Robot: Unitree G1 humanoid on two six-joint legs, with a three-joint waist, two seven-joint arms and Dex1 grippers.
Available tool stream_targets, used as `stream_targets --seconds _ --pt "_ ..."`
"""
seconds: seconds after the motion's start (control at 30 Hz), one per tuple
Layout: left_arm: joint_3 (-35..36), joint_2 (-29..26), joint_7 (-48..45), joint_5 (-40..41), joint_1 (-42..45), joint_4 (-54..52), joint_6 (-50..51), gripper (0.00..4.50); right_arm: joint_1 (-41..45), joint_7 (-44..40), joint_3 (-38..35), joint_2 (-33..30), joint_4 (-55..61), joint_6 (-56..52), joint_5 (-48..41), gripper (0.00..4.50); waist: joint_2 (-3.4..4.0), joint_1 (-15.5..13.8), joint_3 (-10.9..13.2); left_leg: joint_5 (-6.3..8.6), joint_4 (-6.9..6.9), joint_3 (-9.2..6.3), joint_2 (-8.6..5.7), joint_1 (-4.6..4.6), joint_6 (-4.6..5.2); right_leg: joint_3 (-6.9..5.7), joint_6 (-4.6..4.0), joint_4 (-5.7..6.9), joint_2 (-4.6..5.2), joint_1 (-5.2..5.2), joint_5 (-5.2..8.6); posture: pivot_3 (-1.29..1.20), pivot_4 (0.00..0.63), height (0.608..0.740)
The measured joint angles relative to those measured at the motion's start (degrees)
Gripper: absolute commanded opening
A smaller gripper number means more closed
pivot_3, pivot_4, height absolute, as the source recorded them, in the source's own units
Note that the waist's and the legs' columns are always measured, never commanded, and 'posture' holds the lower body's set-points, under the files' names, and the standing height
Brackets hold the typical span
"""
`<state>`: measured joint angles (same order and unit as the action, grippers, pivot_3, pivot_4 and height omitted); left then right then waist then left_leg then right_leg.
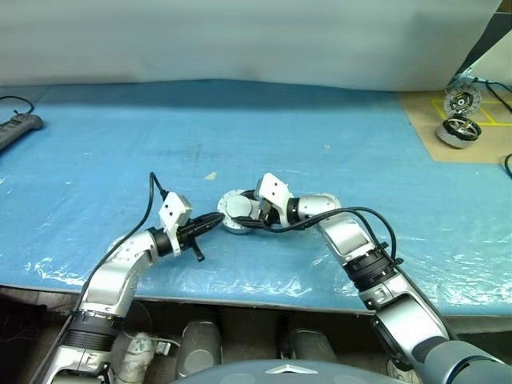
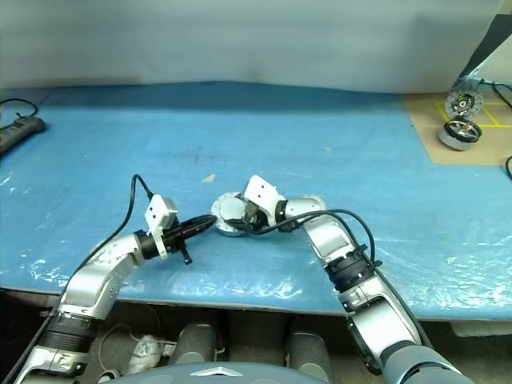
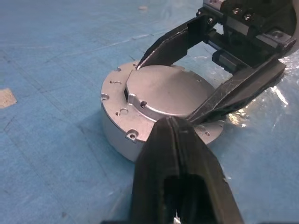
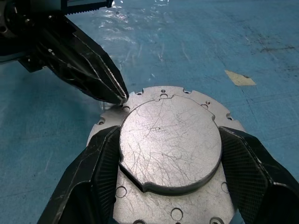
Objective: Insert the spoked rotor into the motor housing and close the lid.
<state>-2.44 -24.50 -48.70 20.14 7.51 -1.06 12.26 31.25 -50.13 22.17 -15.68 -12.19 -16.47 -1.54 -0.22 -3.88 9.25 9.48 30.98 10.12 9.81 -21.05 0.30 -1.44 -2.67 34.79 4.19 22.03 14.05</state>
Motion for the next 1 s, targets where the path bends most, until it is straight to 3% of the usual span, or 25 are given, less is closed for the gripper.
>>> stream_targets --seconds 0.23,0.5,1.0 --pt "-1.17 2.32 1.09 -1.48 0.65 0.70 -2.03 0.03 -0.16 0.18 -0.06 -0.12 0.25 -0.20 0.02 2.95 0.00 -0.07 -0.01 0.00 0.00 0.00 -0.01 0.00 0.00 0.00 0.02 -0.01 0.00 -0.01 0.01 0.00 0.150 0.740" --pt "-2.02 1.38 0.83 -3.83 0.98 3.68 -6.61 0.03 -0.31 0.68 0.02 -0.10 0.38 -1.25 0.01 2.95 0.05 -0.15 -0.39 0.00 -0.01 0.00 -0.02 0.04 0.00 0.00 0.25 -0.03 0.01 -0.04 0.14 0.00 0.150 0.740" --pt "-2.80 0.36 1.25 -5.32 1.62 2.71 -2.75 0.03 -0.51 2.22 0.03 0.07 0.58 -1.45 0.09 2.95 0.13 -0.23 -0.63 0.01 -0.02 -0.01 -0.03 0.15 0.00 0.03 0.44 -0.04 0.02 -0.13 0.26 0.00 0.150 0.740"
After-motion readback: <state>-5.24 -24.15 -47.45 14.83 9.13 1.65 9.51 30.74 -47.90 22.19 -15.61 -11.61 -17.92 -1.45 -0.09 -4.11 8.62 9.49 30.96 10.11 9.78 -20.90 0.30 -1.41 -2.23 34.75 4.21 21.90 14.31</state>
